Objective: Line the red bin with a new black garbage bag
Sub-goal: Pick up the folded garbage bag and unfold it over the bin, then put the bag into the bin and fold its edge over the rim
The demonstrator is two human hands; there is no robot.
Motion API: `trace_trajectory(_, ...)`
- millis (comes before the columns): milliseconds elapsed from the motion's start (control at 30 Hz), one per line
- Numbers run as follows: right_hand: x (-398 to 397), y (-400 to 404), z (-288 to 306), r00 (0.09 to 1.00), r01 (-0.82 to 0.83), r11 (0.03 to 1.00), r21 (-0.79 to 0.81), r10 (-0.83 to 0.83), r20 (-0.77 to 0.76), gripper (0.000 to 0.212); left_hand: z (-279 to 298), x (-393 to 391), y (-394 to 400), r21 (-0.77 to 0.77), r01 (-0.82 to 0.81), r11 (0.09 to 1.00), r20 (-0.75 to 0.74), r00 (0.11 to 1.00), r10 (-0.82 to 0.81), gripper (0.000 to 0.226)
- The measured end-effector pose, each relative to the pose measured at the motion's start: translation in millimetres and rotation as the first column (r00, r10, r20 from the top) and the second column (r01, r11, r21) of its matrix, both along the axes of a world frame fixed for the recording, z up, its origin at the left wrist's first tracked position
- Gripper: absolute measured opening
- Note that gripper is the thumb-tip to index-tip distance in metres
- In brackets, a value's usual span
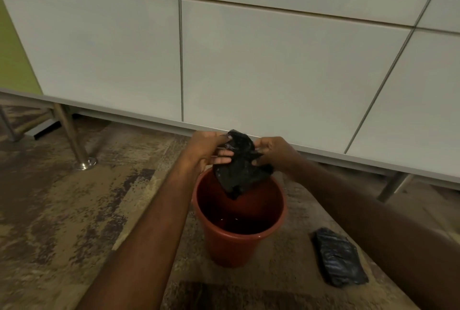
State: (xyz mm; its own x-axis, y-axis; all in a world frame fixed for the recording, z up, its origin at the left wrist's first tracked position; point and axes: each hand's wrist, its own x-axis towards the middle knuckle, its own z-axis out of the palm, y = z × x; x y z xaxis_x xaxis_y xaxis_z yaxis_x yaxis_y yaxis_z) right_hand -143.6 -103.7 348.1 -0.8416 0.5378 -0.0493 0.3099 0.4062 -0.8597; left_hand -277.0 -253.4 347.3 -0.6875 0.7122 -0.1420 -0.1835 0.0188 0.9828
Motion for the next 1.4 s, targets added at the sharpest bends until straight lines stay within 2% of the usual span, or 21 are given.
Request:
trace_trajectory(100, 7, 17, -8, 0.988, -0.026, 0.984, 0.174, -0.001, 0.155, 0.029, -17, -11, 4, 0.014, 0.000, 1.000, 0.182, 0.983, -0.002, 0.011)
trace_trajectory(167, 13, 34, -18, 0.971, -0.034, 0.964, 0.264, -0.031, 0.239, 0.018, -29, -18, 7, 0.036, -0.091, 0.995, 0.284, 0.956, 0.077, 0.012)
trace_trajectory(300, 30, 68, -42, 0.934, -0.011, 0.975, 0.220, -0.069, 0.351, 0.026, -53, -34, 11, 0.077, -0.290, 0.954, 0.532, 0.821, 0.206, 0.018)
trace_trajectory(367, 34, 83, -55, 0.910, -0.028, 0.981, 0.194, -0.056, 0.412, 0.023, -63, -32, 12, 0.079, -0.364, 0.928, 0.598, 0.762, 0.248, 0.020)
trace_trajectory(433, 32, 94, -67, 0.837, -0.114, 0.963, 0.246, -0.040, 0.546, 0.019, -71, -27, 18, 0.096, -0.436, 0.895, 0.626, 0.726, 0.287, 0.024)
trace_trajectory(500, 27, 104, -76, 0.778, -0.160, 0.942, 0.296, -0.065, 0.625, 0.033, -80, -24, 27, 0.059, -0.463, 0.884, 0.545, 0.757, 0.360, 0.026)
trace_trajectory(567, 25, 114, -81, 0.728, -0.169, 0.944, 0.283, -0.074, 0.682, 0.036, -91, -27, 33, -0.030, -0.543, 0.839, 0.359, 0.777, 0.516, 0.021)
trace_trajectory(600, 27, 117, -81, 0.652, -0.212, 0.950, 0.228, -0.036, 0.757, 0.034, -96, -30, 34, -0.074, -0.599, 0.797, 0.214, 0.771, 0.599, 0.021)
trace_trajectory(667, 31, 116, -81, 0.421, -0.305, 0.952, -0.022, 0.155, 0.894, 0.032, -104, -32, 32, -0.146, -0.663, 0.735, -0.067, 0.748, 0.661, 0.027)
trace_trajectory(700, 33, 113, -82, 0.334, -0.339, 0.929, -0.148, 0.266, 0.904, 0.031, -107, -33, 29, -0.182, -0.644, 0.743, -0.137, 0.765, 0.629, 0.025)
trace_trajectory(767, 32, 99, -84, 0.270, -0.455, 0.852, -0.259, 0.410, 0.871, 0.032, -107, -34, 24, -0.254, -0.514, 0.820, -0.127, 0.858, 0.498, 0.019)
trace_trajectory(800, 30, 94, -81, 0.283, -0.550, 0.798, -0.248, 0.458, 0.843, 0.031, -103, -34, 22, -0.287, -0.421, 0.861, -0.083, 0.906, 0.415, 0.019)
trace_trajectory(867, 31, 83, -63, 0.418, -0.707, 0.689, -0.159, 0.589, 0.692, 0.024, -86, -35, 17, -0.292, -0.294, 0.910, -0.010, 0.953, 0.304, 0.023)
trace_trajectory(933, 34, 77, -27, 0.605, -0.715, 0.683, -0.150, 0.712, 0.356, 0.028, -57, -42, 15, -0.199, -0.301, 0.933, 0.045, 0.948, 0.315, 0.024)
trace_trajectory(1000, 33, 78, 8, 0.725, -0.683, 0.703, -0.196, 0.686, -0.062, 0.024, -17, -48, 12, -0.069, -0.360, 0.930, 0.148, 0.918, 0.367, 0.025)
trace_trajectory(1067, 26, 86, 36, 0.741, -0.661, 0.712, -0.238, 0.570, -0.355, 0.020, 21, -53, 11, 0.050, -0.387, 0.921, 0.223, 0.903, 0.367, 0.025)
trace_trajectory(1100, 21, 89, 47, 0.736, -0.646, 0.732, -0.217, 0.520, -0.434, 0.019, 36, -55, 12, 0.097, -0.368, 0.925, 0.241, 0.910, 0.337, 0.028)
trace_trajectory(1200, 16, 96, 60, 0.726, -0.583, 0.801, -0.135, 0.440, -0.528, 0.017, 65, -53, 18, 0.191, -0.264, 0.945, 0.247, 0.945, 0.214, 0.037)
trace_trajectory(1267, 19, 102, 59, 0.732, -0.561, 0.815, -0.142, 0.409, -0.545, 0.017, 74, -50, 20, 0.208, -0.258, 0.943, 0.227, 0.951, 0.210, 0.026)
trace_trajectory(1333, 23, 109, 49, 0.776, -0.508, 0.856, -0.097, 0.407, -0.481, 0.018, 70, -49, 20, 0.168, -0.276, 0.946, 0.192, 0.951, 0.243, 0.022)
trace_trajectory(1400, 27, 117, 33, 0.872, -0.368, 0.928, 0.059, 0.366, -0.326, 0.019, 54, -50, 20, 0.114, -0.311, 0.944, 0.163, 0.943, 0.291, 0.026)
